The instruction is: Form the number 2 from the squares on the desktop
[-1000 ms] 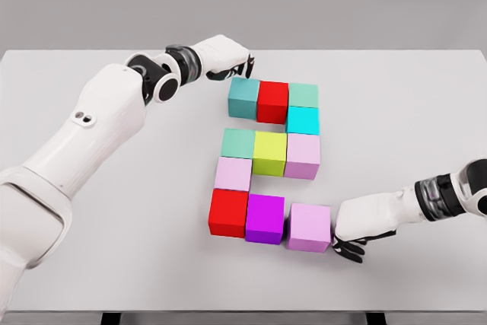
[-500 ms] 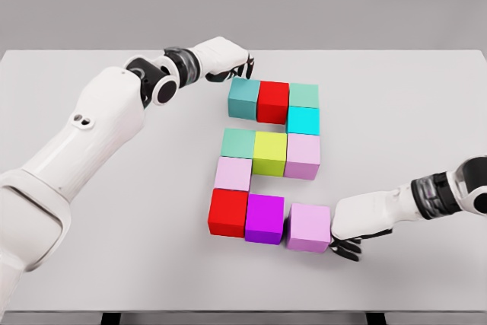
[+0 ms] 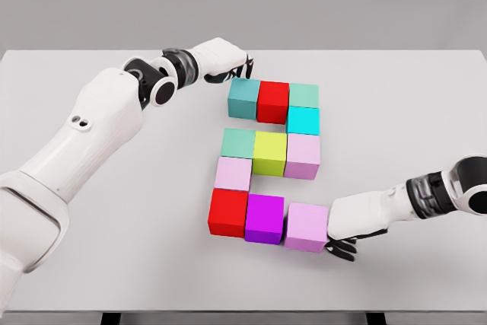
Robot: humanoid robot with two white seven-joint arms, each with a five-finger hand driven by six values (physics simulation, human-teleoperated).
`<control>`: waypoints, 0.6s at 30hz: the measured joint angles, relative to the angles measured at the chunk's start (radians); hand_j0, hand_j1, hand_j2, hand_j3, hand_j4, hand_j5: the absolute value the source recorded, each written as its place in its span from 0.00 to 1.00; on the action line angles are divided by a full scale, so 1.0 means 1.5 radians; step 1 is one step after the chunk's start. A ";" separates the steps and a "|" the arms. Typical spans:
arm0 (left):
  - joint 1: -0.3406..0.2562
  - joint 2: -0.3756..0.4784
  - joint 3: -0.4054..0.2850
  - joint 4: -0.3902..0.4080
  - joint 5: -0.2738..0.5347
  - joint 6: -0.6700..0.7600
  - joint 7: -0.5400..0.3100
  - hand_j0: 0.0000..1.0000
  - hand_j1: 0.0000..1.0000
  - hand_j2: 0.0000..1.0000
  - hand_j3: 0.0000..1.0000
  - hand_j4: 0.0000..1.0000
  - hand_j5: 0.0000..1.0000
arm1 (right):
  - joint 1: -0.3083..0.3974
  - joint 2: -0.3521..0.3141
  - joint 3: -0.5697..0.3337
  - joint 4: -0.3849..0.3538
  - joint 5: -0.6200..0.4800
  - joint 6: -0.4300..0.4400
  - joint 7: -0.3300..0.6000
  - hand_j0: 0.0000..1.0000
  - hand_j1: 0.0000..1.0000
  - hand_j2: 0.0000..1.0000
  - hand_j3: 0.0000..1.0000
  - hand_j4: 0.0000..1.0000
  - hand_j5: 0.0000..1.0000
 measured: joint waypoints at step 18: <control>0.001 0.000 -0.002 -0.001 0.000 -0.013 -0.001 0.50 0.50 0.50 0.50 0.50 0.50 | 0.000 0.003 -0.004 0.000 0.000 0.000 0.000 0.12 0.12 0.12 0.12 0.12 0.12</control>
